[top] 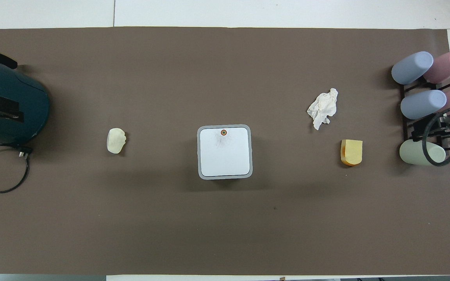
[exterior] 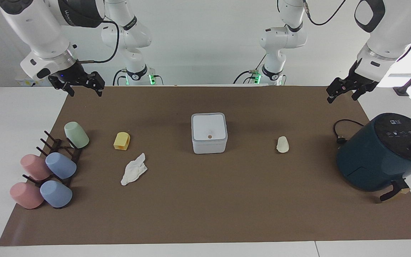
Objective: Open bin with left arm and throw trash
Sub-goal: 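Reach the left gripper toward the knob on the white bin lid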
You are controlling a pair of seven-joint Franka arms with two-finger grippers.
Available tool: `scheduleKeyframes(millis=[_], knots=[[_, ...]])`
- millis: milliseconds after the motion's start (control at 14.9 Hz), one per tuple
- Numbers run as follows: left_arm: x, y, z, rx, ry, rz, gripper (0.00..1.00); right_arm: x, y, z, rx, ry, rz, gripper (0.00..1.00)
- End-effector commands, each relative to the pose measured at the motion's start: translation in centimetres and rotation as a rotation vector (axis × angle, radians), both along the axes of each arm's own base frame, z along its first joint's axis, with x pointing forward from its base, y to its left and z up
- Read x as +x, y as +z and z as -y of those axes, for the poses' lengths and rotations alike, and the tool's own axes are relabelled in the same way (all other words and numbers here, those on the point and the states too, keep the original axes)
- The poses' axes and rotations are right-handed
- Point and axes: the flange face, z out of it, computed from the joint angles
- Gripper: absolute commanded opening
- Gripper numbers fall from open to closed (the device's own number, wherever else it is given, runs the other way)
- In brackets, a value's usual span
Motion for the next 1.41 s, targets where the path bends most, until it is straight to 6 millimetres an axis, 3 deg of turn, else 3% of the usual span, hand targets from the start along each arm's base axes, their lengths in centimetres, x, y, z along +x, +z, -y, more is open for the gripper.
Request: scheduleKeyframes(millis=[0,401,535,602,803,870,1138,1338], knots=[[-0.5,0.2,0.3,-0.005,-0.003,-0.004,1.0,0.1,0.5,0.1,0.023,-0.005,0.0,1.0],[-0.9,0.0,-0.1,-0.004,0.003,-0.021,1.0,0.1,0.5,0.1,0.022,-0.005,0.002,1.0],[-0.6,0.1,0.7,-0.005,0.0,0.001,1.0,0.1,0.5,0.1,0.022,-0.005,0.002,1.0],[-0.5,0.0,1.8,-0.005,-0.018,0.01,0.9,0.1,0.5,0.1,0.022,-0.005,0.0,1.0],[-0.8,-0.5,6.8,-0.011,-0.044,0.054,0.07,0.1,0.5,0.1,0.022,-0.005,0.0,1.0],[-1.0,-0.9,9.0,-0.015,-0.058,0.075,0.0,0.1,0.5,0.1,0.022,-0.005,0.0,1.0],[-2.6,-2.2,17.6,-0.05,-0.18,0.185,0.0,0.1,0.4,0.0,0.022,-0.004,0.0,1.0],[-4.2,-5.0,23.6,-0.081,-0.221,0.228,0.0,0.1,0.4,-0.1,0.022,-0.002,0.0,1.0]])
